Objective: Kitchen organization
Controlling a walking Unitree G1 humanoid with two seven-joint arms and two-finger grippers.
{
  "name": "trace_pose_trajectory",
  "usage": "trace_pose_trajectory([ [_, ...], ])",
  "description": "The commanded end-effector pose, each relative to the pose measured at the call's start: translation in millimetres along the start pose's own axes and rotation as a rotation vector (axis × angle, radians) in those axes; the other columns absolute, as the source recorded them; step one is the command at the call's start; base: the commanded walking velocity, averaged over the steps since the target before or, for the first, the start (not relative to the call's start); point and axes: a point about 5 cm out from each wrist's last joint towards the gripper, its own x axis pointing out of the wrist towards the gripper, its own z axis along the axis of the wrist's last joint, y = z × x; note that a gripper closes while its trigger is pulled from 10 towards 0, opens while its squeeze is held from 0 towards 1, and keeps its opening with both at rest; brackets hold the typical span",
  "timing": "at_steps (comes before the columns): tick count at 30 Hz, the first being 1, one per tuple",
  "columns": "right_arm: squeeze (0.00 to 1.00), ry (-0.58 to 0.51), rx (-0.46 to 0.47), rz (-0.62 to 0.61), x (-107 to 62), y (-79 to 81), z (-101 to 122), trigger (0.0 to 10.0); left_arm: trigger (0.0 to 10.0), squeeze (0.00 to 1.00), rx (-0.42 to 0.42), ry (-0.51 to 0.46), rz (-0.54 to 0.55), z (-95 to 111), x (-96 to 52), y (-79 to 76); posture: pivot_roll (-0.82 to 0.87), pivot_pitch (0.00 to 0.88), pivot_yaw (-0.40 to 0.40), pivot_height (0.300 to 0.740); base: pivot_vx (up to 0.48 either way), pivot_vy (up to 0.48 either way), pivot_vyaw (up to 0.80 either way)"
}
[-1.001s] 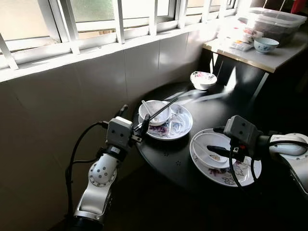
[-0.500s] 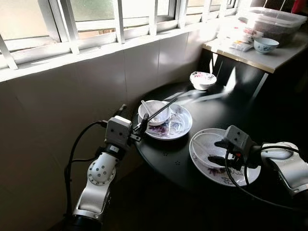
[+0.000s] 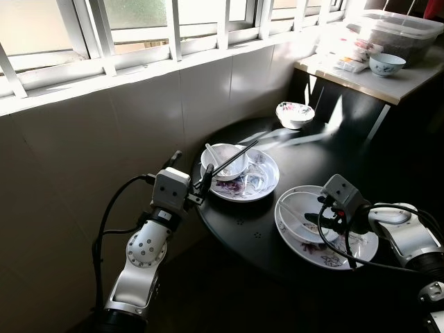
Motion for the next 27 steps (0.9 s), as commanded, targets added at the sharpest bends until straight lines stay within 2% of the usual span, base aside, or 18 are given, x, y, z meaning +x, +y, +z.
trace_pose_trajectory([
  [1, 0.00, -0.001, 0.007, 0.011, 0.9, -0.4, -1, 10.0, 10.0, 0.00, 0.008, 0.004, -0.003, 0, 0.4, -0.5, 0.06, 0.000, -0.035, 0.740, 0.000, 0.000, 0.00],
  [4, 0.00, -0.023, 0.043, 0.058, 5.4, 5.6, 0, 10.0, 10.0, 0.00, 0.008, 0.002, -0.003, 0, 0.5, -0.8, 0.06, 0.000, -0.036, 0.740, 0.000, 0.000, 0.00],
  [11, 0.00, -0.023, 0.051, 0.053, 10.5, 7.3, -2, 10.0, 10.0, 0.00, 0.014, 0.003, -0.004, 0, -0.1, 0.1, 0.07, 0.000, -0.037, 0.740, 0.000, 0.000, 0.00],
  [16, 0.00, 0.006, 0.055, 0.076, 13.8, 13.3, -10, 10.0, 10.0, 0.00, 0.015, 0.004, -0.002, 0, -0.8, -0.1, 0.07, 0.000, -0.039, 0.740, 0.000, 0.000, 0.00],
  [20, 0.00, 0.056, 0.102, 0.103, 14.3, 17.2, -22, 10.0, 10.0, 0.00, 0.013, 0.007, -0.003, 0, -0.6, -1.3, 0.07, 0.000, -0.040, 0.740, 0.000, 0.000, 0.00],
  [27, 0.00, 0.058, 0.107, 0.125, 14.6, 19.1, -24, 10.0, 10.0, 0.00, 0.015, 0.009, -0.003, 0, 0.4, -1.1, 0.07, 0.000, -0.041, 0.740, 0.000, 0.000, 0.00],
])
